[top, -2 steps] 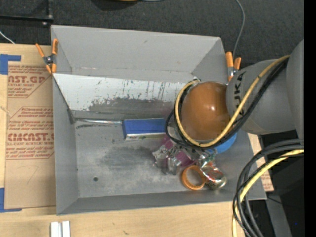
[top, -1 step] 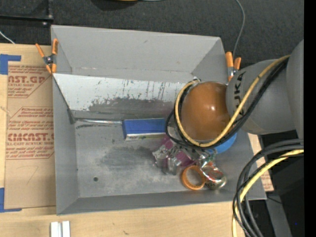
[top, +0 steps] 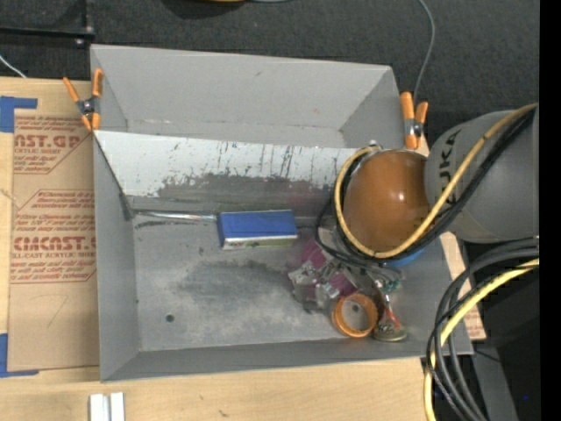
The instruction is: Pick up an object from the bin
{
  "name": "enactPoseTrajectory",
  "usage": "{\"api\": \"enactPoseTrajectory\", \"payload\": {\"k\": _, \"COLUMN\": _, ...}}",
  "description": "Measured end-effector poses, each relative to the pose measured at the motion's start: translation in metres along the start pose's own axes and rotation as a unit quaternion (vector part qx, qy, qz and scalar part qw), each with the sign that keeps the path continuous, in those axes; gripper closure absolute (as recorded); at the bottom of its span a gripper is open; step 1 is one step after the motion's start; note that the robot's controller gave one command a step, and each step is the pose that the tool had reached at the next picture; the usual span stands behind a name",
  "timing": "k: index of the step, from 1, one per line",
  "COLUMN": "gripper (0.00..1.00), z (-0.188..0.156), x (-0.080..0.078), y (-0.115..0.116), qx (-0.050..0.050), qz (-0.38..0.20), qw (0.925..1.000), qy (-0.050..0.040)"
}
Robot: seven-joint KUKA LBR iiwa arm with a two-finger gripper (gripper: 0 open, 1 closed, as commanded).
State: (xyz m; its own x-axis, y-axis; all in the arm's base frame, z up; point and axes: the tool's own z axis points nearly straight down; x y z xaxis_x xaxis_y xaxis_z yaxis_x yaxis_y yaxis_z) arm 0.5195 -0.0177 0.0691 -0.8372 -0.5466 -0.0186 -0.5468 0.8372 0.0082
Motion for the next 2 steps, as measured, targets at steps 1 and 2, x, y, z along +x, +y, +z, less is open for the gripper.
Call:
{"api": "enactPoseTrajectory", "payload": {"k": 1, "gripper": 1.00, "z": 0.0000, "x": 0.0000, "y": 0.0000, "qx": 0.000, "qz": 0.000, "qw": 1.0000, "qy": -0.0001}}
{"api": "enactPoseTrajectory", "payload": {"k": 2, "gripper": 1.00, "z": 0.0000, "x": 0.0000, "y": 0.0000, "qx": 0.000, "qz": 0.000, "qw": 1.0000, "qy": -0.0001}}
